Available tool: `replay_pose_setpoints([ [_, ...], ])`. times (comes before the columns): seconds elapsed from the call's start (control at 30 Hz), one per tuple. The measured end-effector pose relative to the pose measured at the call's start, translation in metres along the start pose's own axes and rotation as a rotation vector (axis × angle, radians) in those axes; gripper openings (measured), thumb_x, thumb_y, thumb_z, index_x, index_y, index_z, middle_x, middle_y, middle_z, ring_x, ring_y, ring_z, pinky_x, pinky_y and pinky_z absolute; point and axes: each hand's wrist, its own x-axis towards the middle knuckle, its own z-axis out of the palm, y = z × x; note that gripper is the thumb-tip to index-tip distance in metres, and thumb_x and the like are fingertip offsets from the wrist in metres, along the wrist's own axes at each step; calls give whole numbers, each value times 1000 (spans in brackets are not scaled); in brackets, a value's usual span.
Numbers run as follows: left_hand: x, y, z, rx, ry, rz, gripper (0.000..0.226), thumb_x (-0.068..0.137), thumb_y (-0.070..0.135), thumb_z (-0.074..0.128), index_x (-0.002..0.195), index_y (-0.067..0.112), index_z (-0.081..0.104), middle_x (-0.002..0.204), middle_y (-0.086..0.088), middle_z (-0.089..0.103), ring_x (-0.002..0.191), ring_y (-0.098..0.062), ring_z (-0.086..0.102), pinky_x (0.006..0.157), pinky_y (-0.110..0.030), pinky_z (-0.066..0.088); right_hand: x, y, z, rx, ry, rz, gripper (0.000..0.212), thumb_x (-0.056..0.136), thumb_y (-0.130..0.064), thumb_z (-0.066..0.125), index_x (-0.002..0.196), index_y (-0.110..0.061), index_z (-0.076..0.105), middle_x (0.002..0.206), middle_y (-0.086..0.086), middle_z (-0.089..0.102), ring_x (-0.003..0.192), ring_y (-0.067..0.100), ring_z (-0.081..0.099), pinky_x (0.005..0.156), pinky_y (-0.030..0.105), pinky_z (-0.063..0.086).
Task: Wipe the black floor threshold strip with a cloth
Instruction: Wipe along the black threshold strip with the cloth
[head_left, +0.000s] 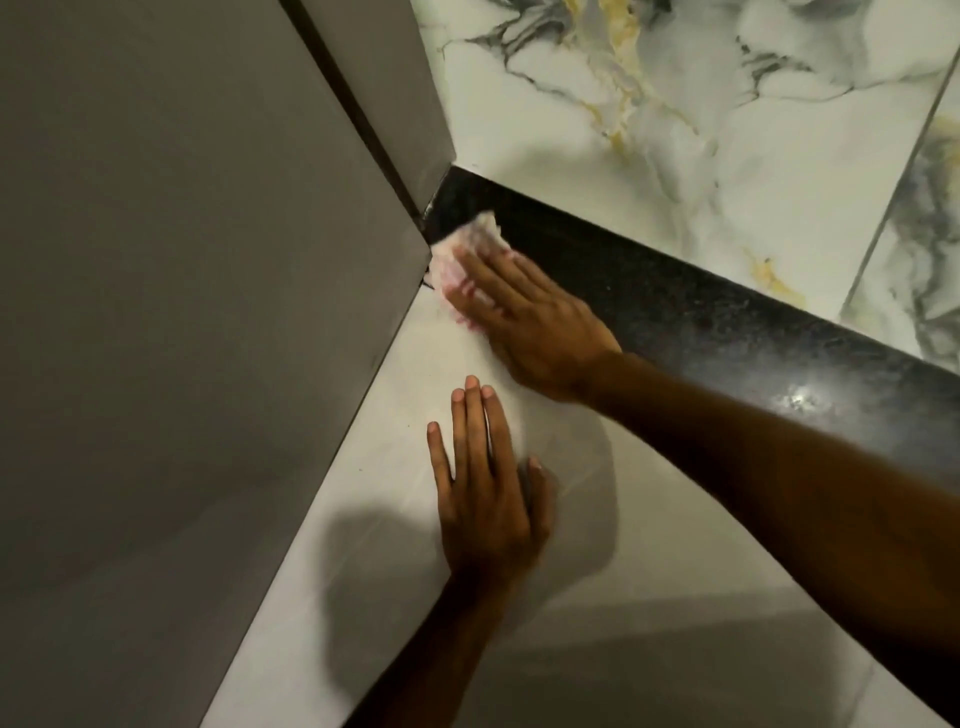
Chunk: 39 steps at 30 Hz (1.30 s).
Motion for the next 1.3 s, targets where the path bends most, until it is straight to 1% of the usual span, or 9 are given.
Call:
replay_pose_setpoints([
  [0.1, 0, -2, 2, 15, -9, 13, 69, 107, 38, 41, 167, 4, 33, 177, -16, 30, 166, -32, 24, 135, -59, 22, -21, 10, 8, -7, -23, -43, 66, 111, -37, 28, 172, -27, 5, 181, 10, -6, 168, 29, -6, 139, 47, 3],
  [0.27, 0, -2, 4, 38, 5, 19, 68, 110, 42, 35, 166, 4, 36, 176, -16, 33, 166, -31, 26, 136, -56, 21, 31, -9, 8, 68, 120, 238, 72, 110, -30, 45, 172, -23, 9, 181, 15, -4, 168, 35, -5, 139, 52, 7],
  [0.47, 0, 3, -6, 6, 31, 27, 64, 108, 36, 41, 161, 1, 44, 170, -19, 42, 161, -34, 37, 131, -61, 32, -32, -9, 8, 77, 44, 69, 69, 111, -24, 44, 172, -28, 12, 181, 10, -2, 169, 30, -4, 140, 48, 6],
  [0.6, -1, 5, -5, -8, 23, 87, 63, 110, 36, 38, 161, -1, 42, 171, -20, 39, 160, -35, 38, 129, -61, 35, -104, 32, 12, 106, 189, 433, 67, 112, -25, 44, 172, -20, 15, 181, 13, 5, 169, 31, 3, 139, 49, 9],
  [0.73, -6, 8, 5, -56, 18, 183, 63, 112, 38, 37, 163, 1, 40, 173, -19, 37, 163, -32, 34, 132, -57, 31, -80, 53, 12, 144, 299, 675, 69, 111, -34, 37, 172, -21, 9, 181, 16, 2, 169, 33, 0, 139, 49, 5],
  [0.93, -21, 36, 6, -37, -109, 244, 70, 108, 38, 44, 167, 3, 31, 177, -19, 30, 166, -34, 26, 134, -60, 25, -149, -2, 33, 121, 321, 420, 73, 107, -19, 45, 172, -21, 13, 181, 12, 6, 169, 28, 3, 139, 49, 13],
  [1.07, -37, 63, 8, -55, -197, 380, 73, 106, 38, 42, 169, 5, 25, 180, -17, 22, 167, -34, 20, 137, -57, 17, -277, 14, 47, 144, 385, 816, 72, 103, -24, 51, 170, -14, 24, 179, 16, 17, 168, 32, 12, 136, 54, 21],
  [1.17, -42, 84, 14, -73, -224, 487, 73, 107, 39, 39, 171, 8, 22, 180, -16, 21, 167, -32, 21, 137, -55, 15, -315, 58, 42, 96, 402, 1126, 77, 102, -22, 48, 171, -12, 16, 180, 18, 7, 169, 32, 2, 138, 50, 15],
  [1.3, -47, 110, 18, -135, -288, 657, 74, 106, 37, 43, 171, 9, 23, 180, -15, 21, 168, -29, 19, 137, -55, 16, -296, 87, 38, 130, 457, 1099, 72, 106, -23, 42, 172, -17, 14, 181, 15, 3, 169, 31, 0, 140, 49, 6],
])
